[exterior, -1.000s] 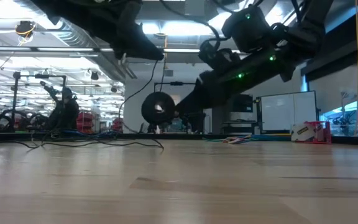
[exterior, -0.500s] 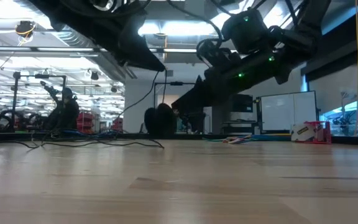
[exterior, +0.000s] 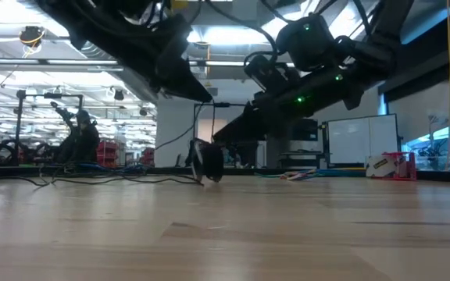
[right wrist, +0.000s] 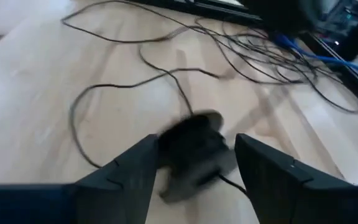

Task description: Coiling cords

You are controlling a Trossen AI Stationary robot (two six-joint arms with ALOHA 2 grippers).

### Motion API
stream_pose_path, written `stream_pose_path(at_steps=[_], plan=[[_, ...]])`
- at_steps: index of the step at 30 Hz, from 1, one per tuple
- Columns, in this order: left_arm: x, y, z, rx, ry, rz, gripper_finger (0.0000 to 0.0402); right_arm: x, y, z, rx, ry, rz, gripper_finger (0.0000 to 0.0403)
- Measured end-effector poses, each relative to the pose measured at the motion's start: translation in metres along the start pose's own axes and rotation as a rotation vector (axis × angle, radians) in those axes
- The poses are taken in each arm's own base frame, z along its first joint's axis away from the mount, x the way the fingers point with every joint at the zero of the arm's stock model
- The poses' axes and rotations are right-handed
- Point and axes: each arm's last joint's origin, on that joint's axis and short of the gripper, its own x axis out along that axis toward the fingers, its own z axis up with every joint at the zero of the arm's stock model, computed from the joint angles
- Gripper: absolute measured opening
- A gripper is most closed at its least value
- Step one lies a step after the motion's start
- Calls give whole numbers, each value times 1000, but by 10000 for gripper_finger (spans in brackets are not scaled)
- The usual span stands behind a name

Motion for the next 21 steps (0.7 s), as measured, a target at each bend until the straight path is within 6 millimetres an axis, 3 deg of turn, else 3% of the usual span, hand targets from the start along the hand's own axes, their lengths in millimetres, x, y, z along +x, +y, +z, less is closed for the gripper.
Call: stream_pose_path(at_steps=[6, 12, 21], plan=[[11, 2, -7, -27, 24, 21, 6, 6, 1, 4, 38, 11, 29, 221], [12, 3, -7, -41, 23, 24, 6, 5, 0, -6, 42, 134, -109, 221], [11, 2, -7, -38, 24, 20, 6, 5, 5, -6, 56, 138, -91, 220]])
